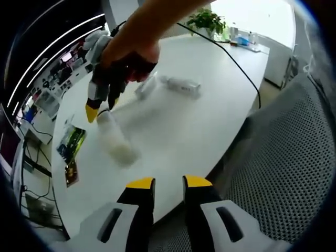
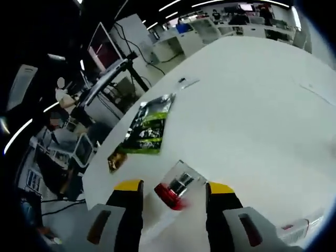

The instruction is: Arrange the skincare products in the storage area until every visible bottle or jar stands upright without overlapping.

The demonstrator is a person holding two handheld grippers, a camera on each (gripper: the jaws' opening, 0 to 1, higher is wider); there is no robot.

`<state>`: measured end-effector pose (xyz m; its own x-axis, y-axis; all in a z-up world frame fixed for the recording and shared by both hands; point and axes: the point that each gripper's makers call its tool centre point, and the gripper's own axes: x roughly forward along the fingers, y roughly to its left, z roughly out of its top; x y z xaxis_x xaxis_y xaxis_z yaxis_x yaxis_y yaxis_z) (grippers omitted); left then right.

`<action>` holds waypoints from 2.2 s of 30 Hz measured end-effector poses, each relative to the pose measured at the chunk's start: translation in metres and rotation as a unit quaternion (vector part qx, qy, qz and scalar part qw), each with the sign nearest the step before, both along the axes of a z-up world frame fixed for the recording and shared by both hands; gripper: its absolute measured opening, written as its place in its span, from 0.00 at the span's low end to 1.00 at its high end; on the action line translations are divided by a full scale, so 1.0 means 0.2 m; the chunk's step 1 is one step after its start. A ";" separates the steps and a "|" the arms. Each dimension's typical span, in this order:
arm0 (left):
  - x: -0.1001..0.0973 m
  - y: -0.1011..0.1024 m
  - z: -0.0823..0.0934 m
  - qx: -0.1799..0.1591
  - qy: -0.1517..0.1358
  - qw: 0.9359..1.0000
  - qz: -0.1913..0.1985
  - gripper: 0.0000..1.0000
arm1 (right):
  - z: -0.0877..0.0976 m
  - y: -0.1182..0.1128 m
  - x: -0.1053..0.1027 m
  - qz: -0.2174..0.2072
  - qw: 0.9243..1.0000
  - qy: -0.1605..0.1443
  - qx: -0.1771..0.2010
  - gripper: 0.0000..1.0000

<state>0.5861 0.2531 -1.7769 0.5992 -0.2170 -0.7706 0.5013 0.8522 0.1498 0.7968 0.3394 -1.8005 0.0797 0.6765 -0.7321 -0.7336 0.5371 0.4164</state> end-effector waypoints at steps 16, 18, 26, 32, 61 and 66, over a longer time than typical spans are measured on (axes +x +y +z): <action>0.00 0.01 0.01 0.004 -0.005 1.000 0.002 0.17 | -0.06 0.09 -0.25 0.134 0.987 -0.060 -0.070 0.49; 0.00 0.01 0.01 0.005 -0.006 1.000 0.003 0.17 | -0.06 0.11 -0.27 0.150 0.983 -0.070 -0.075 0.48; 0.01 0.02 0.01 0.009 -0.010 1.000 0.008 0.16 | -0.09 0.14 -0.32 0.231 0.957 -0.131 -0.117 0.41; 0.01 0.03 0.01 0.011 -0.010 1.000 0.009 0.16 | -0.10 0.16 -0.33 0.245 0.950 -0.151 -0.123 0.39; 0.02 0.03 0.03 -0.004 -0.015 1.000 0.022 0.17 | 0.08 -0.05 -0.29 0.209 0.957 -0.199 -0.031 0.24; 0.02 0.03 0.03 -0.004 -0.015 1.000 0.021 0.17 | 0.14 -0.12 -0.27 0.188 0.959 -0.211 -0.013 0.24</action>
<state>0.5904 0.2589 -1.7709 0.6303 -0.1977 -0.7508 0.4612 0.8732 0.1573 0.7425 0.3158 -1.7725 0.1274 0.6969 -0.7058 -0.9777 0.2081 0.0290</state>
